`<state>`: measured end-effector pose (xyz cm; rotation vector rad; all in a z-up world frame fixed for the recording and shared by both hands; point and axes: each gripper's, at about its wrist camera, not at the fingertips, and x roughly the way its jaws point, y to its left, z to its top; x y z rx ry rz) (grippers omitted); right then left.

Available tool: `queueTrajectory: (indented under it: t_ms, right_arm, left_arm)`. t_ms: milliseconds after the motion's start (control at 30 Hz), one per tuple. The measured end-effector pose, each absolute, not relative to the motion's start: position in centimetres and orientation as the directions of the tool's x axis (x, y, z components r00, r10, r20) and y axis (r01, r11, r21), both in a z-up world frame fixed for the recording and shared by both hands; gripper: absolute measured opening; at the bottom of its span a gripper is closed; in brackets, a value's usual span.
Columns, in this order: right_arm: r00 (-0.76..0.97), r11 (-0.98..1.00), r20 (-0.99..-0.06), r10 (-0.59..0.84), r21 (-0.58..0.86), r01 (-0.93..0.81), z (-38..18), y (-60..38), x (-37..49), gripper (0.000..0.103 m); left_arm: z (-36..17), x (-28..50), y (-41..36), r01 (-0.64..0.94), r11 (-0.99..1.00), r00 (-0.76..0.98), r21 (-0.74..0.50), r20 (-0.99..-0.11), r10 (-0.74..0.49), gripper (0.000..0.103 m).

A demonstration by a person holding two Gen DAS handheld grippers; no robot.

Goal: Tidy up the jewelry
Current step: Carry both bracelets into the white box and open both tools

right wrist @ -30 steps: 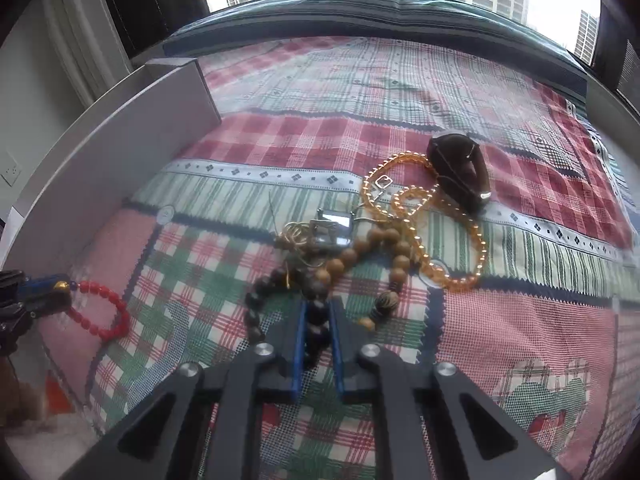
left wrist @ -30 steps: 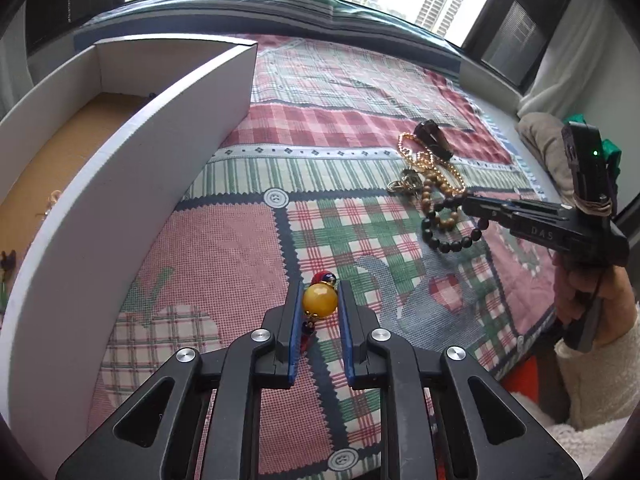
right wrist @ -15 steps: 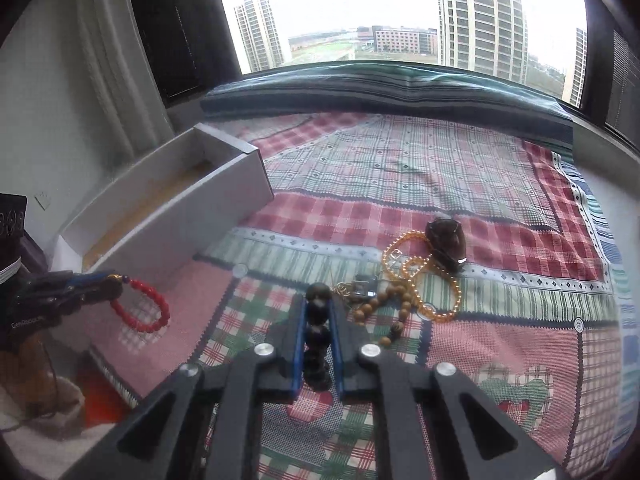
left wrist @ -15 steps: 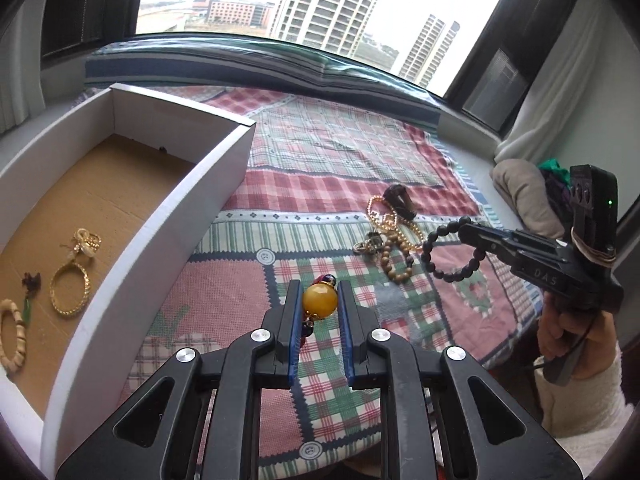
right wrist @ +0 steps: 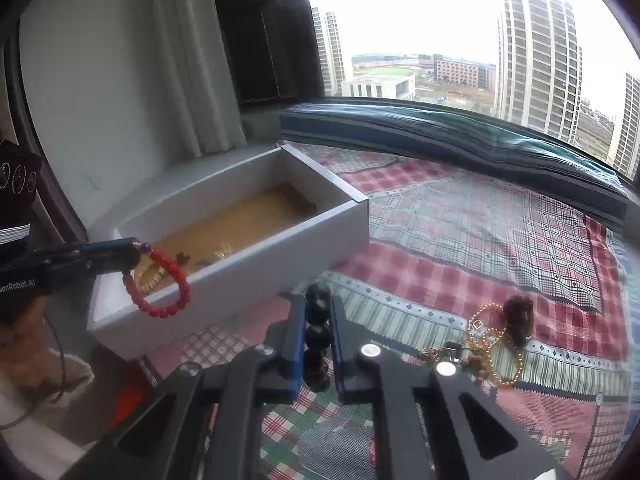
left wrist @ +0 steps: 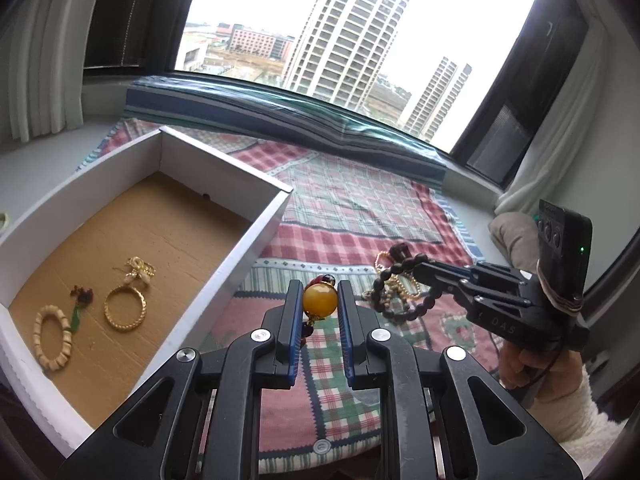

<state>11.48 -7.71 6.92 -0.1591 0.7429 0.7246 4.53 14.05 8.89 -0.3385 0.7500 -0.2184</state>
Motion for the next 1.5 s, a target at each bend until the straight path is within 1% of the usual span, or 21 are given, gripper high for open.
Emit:
queueTrajectory:
  t_ms: [233,467,833,1033,1267,1433,1500]
  right_arm:
    - [0.469,0.690,-0.653,0.595,0.115,-0.715,8.4,-4.4,10.8,0.012]
    - [0.439,0.630,-0.635,0.636,0.099,-0.770,9.8,-0.3,10.4,0.012]
    - [0.358,0.534,-0.638,0.682,0.101,-0.839,10.2,8.7,11.2,0.012]
    - [0.318,0.491,-0.646,0.694,0.101,-0.865,9.5,12.9,11.8,0.012]
    - [0.289,0.473,-0.668,0.686,0.107,-0.875,7.6,16.2,13.2,0.012]
    - [0.327,0.501,-0.661,0.675,0.085,-0.861,7.2,17.1,14.8,0.012]
    - [0.325,0.508,-0.662,0.675,0.099,-0.856,7.3,17.2,15.8,0.012]
  left_arm:
    - [10.4,3.2,17.7,0.024,0.912,0.742,-0.408,-0.605,-0.290,0.015]
    - [11.8,1.8,21.5,-0.055,0.914,0.783,-0.401,-0.585,-0.209,0.015]
    - [11.0,0.5,27.5,-0.204,0.887,0.801,-0.413,-0.592,-0.092,0.015]
    - [9.7,0.8,29.8,-0.271,0.870,0.788,-0.411,-0.614,-0.045,0.015]
    - [6.6,2.0,31.8,-0.345,0.848,0.747,-0.401,-0.665,-0.011,0.015]
    - [4.4,2.9,32.7,-0.395,0.832,0.708,-0.389,-0.706,0.007,0.015]
    - [3.6,3.2,32.8,-0.407,0.830,0.696,-0.382,-0.718,0.010,0.015]
